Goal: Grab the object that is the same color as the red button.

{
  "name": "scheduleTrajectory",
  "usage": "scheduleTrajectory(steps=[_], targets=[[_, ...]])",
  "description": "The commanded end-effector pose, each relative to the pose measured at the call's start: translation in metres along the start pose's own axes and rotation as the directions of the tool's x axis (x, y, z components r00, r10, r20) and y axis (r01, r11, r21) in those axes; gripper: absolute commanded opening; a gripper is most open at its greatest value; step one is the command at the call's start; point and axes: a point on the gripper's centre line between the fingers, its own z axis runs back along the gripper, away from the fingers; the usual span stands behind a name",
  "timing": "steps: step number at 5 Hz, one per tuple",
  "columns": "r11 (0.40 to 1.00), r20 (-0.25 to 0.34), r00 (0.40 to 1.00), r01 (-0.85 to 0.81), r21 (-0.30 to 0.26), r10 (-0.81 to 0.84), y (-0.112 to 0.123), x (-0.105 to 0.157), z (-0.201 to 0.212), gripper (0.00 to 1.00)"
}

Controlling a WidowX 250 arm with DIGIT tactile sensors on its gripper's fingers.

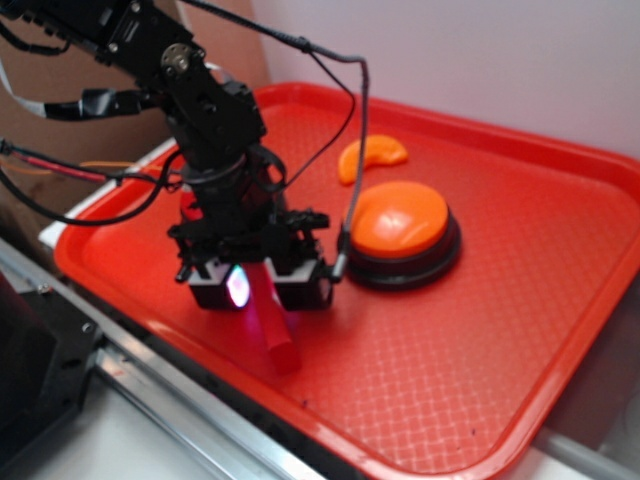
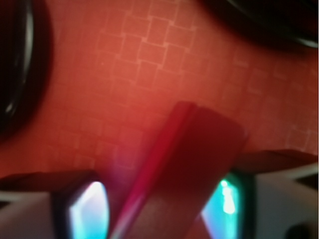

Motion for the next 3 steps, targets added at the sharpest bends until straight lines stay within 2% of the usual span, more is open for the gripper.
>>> scheduleTrajectory(steps=[1, 2, 3], targets=[[0.997, 0.053, 0.995, 0.082, 0.0, -0.082, -0.001, 0.01, 0.039, 0.0], [0.983, 0.026, 0.983, 0.182, -0.032, -0.182, -0.003, 0.02, 0.09, 0.0], [0.961, 0.007, 0.961, 0.275, -0.001, -0.275, -0.001, 0.025, 0.13, 0.0]])
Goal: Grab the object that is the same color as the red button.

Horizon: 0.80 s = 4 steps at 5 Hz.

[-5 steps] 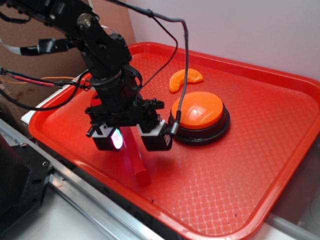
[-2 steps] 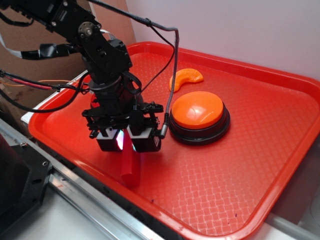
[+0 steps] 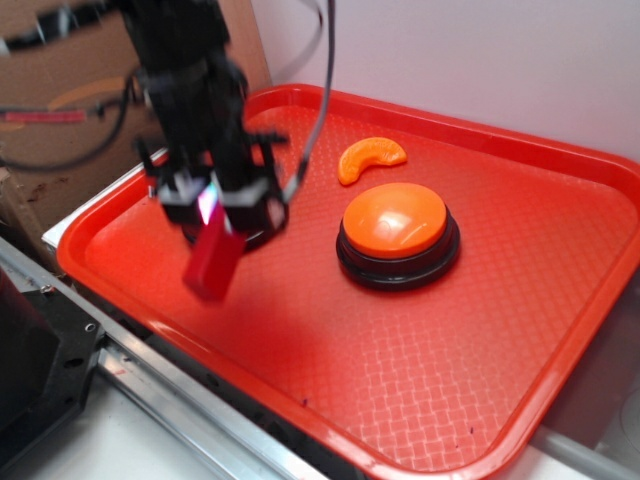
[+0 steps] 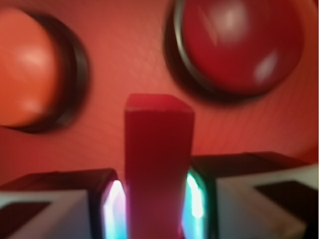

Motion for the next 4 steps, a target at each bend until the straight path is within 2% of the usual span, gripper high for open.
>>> scheduleTrajectory(steps=[1, 2, 3, 4], targets=[[0.973, -0.026, 0.977, 0.215, 0.087, -0.214, -0.001, 0.014, 0.089, 0.0], [0.945, -0.058, 0.95, 0.311, 0.1, -0.307, -0.001, 0.013, 0.111, 0.0], [0.935, -0.02, 0.942, 0.336, 0.109, -0.336, -0.003, 0.009, 0.124, 0.0], [0.947, -0.038, 0.952, 0.307, 0.098, -0.305, 0.003, 0.013, 0.121, 0.0]])
